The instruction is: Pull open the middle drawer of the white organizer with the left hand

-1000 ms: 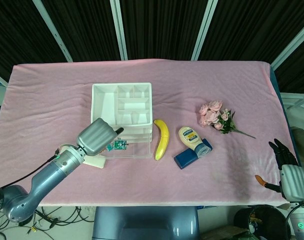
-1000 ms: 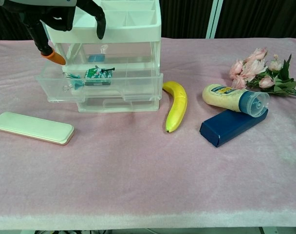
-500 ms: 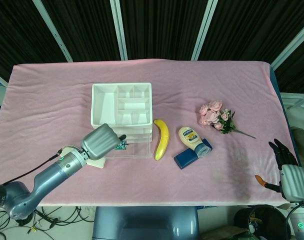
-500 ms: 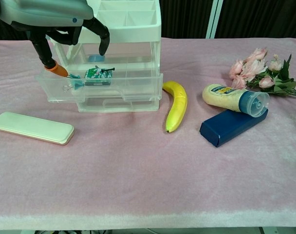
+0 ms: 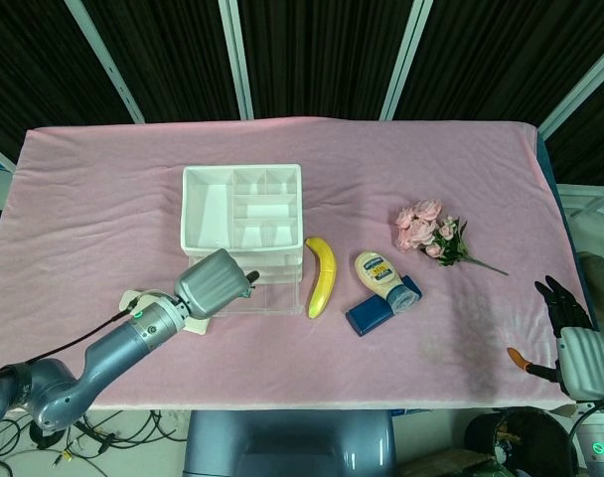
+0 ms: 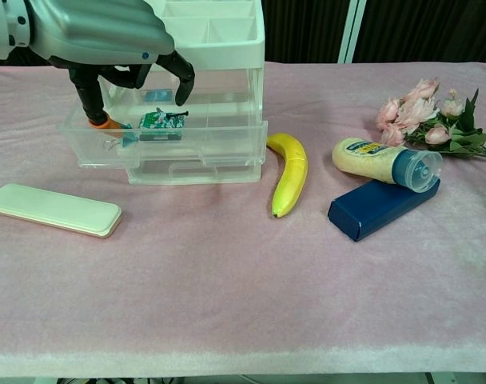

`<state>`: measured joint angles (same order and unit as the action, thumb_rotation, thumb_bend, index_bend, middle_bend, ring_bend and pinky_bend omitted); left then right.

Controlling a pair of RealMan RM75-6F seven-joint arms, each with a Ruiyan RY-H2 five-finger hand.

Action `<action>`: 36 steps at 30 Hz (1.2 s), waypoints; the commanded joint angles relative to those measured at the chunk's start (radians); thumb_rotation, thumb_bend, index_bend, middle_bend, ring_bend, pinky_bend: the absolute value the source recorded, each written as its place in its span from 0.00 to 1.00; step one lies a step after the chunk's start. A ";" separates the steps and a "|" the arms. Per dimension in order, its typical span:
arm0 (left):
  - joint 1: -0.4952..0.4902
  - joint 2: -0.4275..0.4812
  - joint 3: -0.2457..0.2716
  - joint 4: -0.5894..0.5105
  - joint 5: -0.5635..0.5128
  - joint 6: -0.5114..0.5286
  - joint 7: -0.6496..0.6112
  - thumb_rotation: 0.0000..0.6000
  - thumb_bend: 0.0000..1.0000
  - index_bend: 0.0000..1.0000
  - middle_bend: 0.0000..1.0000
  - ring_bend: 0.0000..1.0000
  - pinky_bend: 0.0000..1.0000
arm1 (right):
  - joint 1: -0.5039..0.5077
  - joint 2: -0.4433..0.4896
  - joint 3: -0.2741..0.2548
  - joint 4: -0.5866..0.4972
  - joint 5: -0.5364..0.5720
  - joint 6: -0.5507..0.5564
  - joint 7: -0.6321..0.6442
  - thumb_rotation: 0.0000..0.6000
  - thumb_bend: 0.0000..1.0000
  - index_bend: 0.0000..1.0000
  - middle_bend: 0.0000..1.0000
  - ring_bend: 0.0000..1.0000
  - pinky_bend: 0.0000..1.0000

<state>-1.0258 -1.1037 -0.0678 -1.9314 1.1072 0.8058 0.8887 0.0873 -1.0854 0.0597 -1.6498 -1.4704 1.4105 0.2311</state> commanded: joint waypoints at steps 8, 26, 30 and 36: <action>-0.037 -0.042 0.019 0.014 -0.074 0.020 0.047 1.00 0.13 0.34 1.00 1.00 1.00 | 0.000 0.001 0.000 -0.002 0.001 -0.003 0.006 1.00 0.08 0.00 0.00 0.00 0.12; -0.083 -0.070 0.052 0.003 -0.144 0.051 0.075 1.00 0.16 0.37 1.00 1.00 1.00 | 0.001 0.002 0.000 -0.003 0.003 -0.006 0.012 1.00 0.08 0.00 0.00 0.00 0.12; -0.086 -0.067 0.062 0.000 -0.146 0.053 0.074 1.00 0.21 0.41 1.00 1.00 1.00 | 0.001 0.003 0.001 -0.004 0.004 -0.007 0.015 1.00 0.08 0.00 0.00 0.00 0.12; -0.087 -0.055 0.076 -0.003 -0.144 0.062 0.069 1.00 0.27 0.48 1.00 1.00 1.00 | 0.000 0.003 0.000 -0.006 0.004 -0.006 0.015 1.00 0.08 0.00 0.00 0.00 0.12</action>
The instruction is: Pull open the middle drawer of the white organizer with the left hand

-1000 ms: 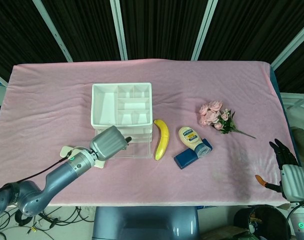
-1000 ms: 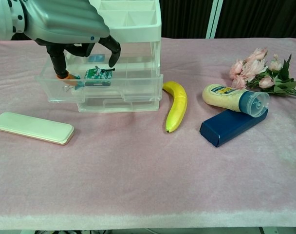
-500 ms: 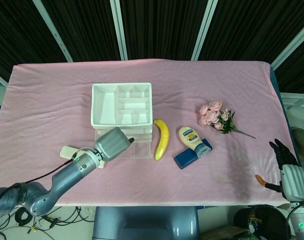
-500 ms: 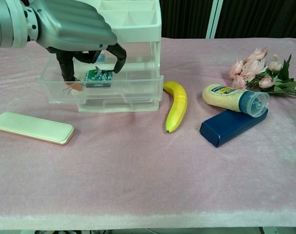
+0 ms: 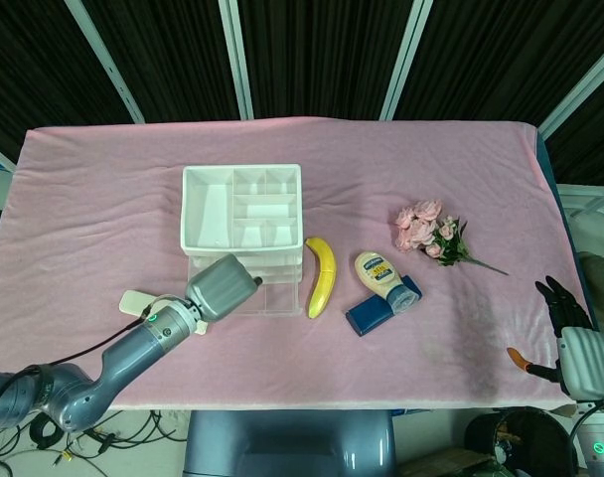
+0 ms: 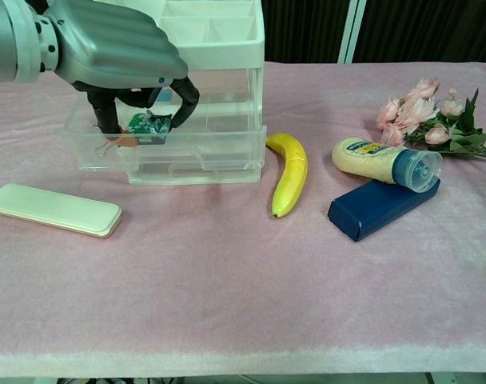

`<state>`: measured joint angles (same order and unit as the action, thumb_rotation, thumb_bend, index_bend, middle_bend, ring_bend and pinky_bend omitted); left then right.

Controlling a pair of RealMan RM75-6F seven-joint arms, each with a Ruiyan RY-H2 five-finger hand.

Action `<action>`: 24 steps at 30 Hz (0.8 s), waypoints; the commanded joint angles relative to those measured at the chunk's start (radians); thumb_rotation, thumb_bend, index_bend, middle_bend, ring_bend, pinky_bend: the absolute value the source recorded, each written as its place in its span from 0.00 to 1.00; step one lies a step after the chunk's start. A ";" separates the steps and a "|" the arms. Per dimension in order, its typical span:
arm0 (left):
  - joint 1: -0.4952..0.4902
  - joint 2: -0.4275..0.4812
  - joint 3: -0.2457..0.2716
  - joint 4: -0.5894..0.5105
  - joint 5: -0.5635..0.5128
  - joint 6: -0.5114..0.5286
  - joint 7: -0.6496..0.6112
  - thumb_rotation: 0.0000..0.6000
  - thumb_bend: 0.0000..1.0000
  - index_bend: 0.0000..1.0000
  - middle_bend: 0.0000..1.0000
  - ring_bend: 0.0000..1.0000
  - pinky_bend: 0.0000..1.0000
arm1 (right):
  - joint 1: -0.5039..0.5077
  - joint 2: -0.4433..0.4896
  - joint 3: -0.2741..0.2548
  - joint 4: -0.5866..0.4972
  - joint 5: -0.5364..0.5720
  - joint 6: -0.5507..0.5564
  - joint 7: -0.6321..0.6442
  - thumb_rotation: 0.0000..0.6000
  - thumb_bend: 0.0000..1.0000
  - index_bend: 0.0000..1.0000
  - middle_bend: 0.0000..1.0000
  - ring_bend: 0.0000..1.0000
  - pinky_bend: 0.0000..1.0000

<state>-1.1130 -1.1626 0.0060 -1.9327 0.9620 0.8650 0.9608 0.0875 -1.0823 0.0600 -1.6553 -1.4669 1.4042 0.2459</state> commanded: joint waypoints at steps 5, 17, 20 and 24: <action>0.000 0.016 0.008 -0.008 0.008 0.009 -0.012 1.00 0.34 0.53 1.00 1.00 1.00 | 0.000 0.000 0.000 -0.001 0.000 0.000 -0.002 1.00 0.08 0.00 0.00 0.00 0.12; -0.006 0.044 -0.003 -0.048 0.035 0.037 -0.024 1.00 0.35 0.55 1.00 1.00 1.00 | 0.000 0.000 0.000 -0.001 0.000 0.000 -0.001 1.00 0.08 0.00 0.00 0.00 0.12; -0.009 0.060 -0.017 -0.071 0.041 0.054 -0.026 1.00 0.35 0.55 1.00 1.00 1.00 | 0.000 0.000 0.000 -0.001 0.000 -0.001 0.000 1.00 0.08 0.00 0.00 0.00 0.12; -0.007 0.092 -0.048 -0.116 0.051 0.087 -0.041 1.00 0.35 0.55 1.00 1.00 1.00 | 0.000 0.001 0.000 -0.001 0.001 0.000 0.001 1.00 0.08 0.00 0.00 0.00 0.12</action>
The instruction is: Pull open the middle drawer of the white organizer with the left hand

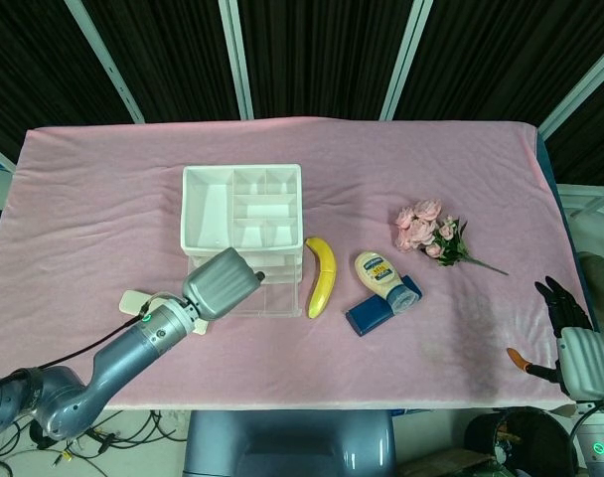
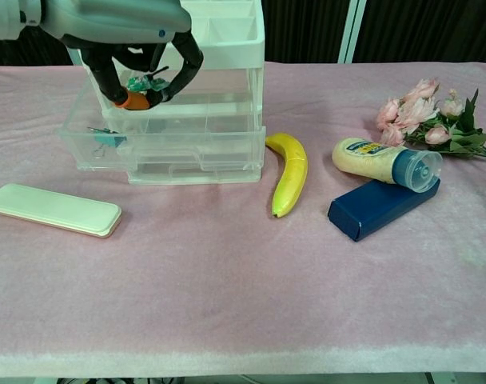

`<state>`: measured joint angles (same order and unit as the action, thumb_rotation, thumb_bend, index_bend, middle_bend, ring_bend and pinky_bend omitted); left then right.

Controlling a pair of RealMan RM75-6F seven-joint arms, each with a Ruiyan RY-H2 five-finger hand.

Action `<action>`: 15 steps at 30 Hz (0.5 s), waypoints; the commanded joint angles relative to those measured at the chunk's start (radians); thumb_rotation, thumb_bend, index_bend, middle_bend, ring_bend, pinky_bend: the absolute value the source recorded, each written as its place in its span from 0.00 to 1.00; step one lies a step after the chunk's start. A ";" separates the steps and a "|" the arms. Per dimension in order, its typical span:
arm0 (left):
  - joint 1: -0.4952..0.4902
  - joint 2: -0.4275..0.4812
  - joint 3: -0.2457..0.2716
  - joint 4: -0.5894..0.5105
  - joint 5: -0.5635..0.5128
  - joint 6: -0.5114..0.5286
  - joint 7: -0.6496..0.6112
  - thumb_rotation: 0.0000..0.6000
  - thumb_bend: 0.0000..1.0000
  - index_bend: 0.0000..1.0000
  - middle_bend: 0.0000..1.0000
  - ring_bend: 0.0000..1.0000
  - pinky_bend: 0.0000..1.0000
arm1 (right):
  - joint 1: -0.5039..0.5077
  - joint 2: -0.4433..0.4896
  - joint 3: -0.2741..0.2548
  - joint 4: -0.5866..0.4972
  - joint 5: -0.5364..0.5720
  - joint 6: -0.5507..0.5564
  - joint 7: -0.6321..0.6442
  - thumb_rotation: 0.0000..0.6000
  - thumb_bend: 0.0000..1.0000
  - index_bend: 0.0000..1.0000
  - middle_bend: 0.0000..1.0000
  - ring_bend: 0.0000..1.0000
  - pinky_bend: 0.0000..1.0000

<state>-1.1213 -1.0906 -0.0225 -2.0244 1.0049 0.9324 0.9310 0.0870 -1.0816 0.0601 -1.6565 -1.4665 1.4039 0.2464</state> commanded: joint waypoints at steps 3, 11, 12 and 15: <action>0.011 0.053 -0.039 -0.063 0.021 0.048 -0.031 1.00 0.34 0.55 1.00 1.00 1.00 | -0.001 0.000 0.000 0.000 0.000 0.002 0.000 1.00 0.08 0.00 0.00 0.00 0.12; 0.100 0.241 -0.036 -0.169 0.099 0.126 -0.090 1.00 0.35 0.55 1.00 1.00 1.00 | -0.001 0.000 -0.001 -0.001 -0.003 0.003 -0.001 1.00 0.08 0.00 0.00 0.00 0.12; 0.119 0.265 -0.030 -0.172 0.112 0.138 -0.104 1.00 0.35 0.55 1.00 1.00 1.00 | -0.001 0.000 -0.001 -0.001 -0.003 0.003 -0.002 1.00 0.08 0.00 0.00 0.00 0.12; 0.149 0.297 -0.019 -0.173 0.139 0.148 -0.131 1.00 0.35 0.55 1.00 1.00 1.00 | -0.001 -0.001 -0.001 -0.001 -0.004 0.004 -0.003 1.00 0.08 0.00 0.00 0.00 0.12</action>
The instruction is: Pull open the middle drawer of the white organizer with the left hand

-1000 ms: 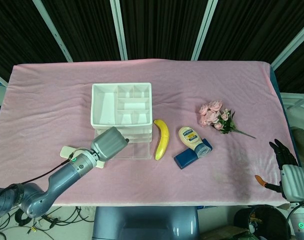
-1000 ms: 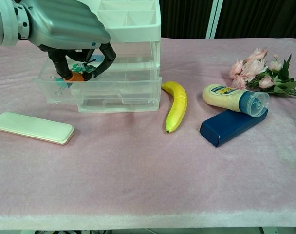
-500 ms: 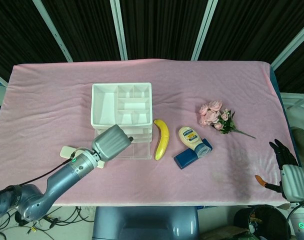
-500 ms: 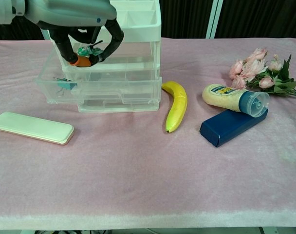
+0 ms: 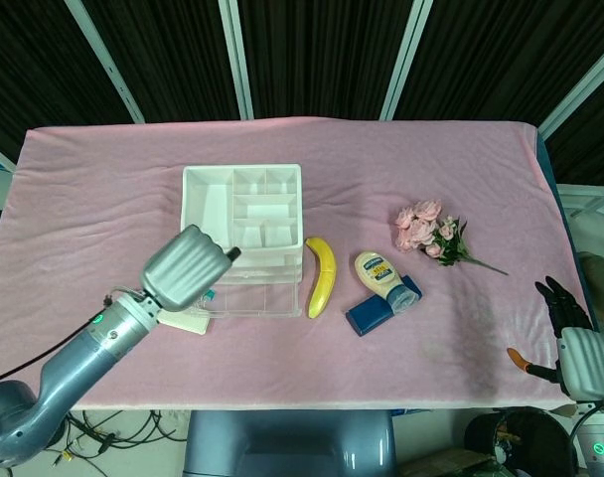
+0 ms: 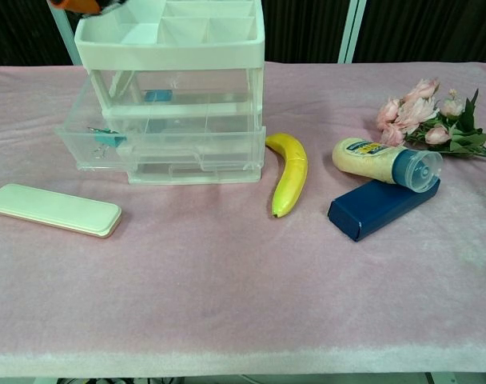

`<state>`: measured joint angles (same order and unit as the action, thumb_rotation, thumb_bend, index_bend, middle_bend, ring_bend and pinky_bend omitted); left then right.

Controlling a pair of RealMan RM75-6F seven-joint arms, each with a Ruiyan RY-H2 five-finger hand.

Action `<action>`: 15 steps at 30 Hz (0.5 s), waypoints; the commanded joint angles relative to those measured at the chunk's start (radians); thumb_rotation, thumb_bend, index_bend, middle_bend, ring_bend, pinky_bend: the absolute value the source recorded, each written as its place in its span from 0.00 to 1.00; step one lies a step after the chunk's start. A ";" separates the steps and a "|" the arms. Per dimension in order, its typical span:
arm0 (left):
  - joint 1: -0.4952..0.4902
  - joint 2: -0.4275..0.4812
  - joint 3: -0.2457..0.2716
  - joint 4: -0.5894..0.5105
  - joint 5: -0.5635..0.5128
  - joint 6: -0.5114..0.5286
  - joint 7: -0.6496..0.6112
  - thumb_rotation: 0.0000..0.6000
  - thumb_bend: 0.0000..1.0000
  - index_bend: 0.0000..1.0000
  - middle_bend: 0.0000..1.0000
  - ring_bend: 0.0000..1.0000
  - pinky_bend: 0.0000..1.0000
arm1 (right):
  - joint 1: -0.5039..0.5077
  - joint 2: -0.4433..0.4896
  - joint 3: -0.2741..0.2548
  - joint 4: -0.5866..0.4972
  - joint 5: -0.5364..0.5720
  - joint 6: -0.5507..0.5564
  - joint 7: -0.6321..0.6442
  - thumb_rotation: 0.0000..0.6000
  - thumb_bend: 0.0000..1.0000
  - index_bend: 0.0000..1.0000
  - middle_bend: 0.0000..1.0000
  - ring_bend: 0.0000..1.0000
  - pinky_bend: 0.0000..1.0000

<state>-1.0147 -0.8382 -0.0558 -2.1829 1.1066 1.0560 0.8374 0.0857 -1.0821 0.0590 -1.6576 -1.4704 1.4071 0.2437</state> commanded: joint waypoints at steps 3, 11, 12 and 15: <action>0.086 0.078 0.036 -0.003 0.066 0.037 -0.075 1.00 0.35 0.55 1.00 1.00 1.00 | -0.001 0.000 0.000 -0.001 0.000 0.001 -0.001 1.00 0.08 0.00 0.00 0.00 0.12; 0.294 0.071 0.165 0.170 0.274 0.073 -0.272 1.00 0.34 0.55 1.00 1.00 1.00 | -0.001 -0.001 0.000 -0.004 -0.001 0.003 -0.006 1.00 0.08 0.00 0.00 0.00 0.12; 0.311 0.059 0.176 0.199 0.298 0.074 -0.287 1.00 0.34 0.55 1.00 1.00 1.00 | -0.002 -0.001 0.000 -0.004 0.000 0.003 -0.006 1.00 0.08 0.00 0.00 0.00 0.12; 0.360 0.006 0.211 0.305 0.360 0.070 -0.320 1.00 0.34 0.55 1.00 1.00 1.00 | -0.002 -0.001 0.000 -0.005 0.001 0.004 -0.007 1.00 0.08 0.00 0.00 0.00 0.12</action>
<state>-0.7189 -0.7818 0.1073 -1.9750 1.4058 1.1205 0.5703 0.0837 -1.0827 0.0592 -1.6623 -1.4695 1.4108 0.2370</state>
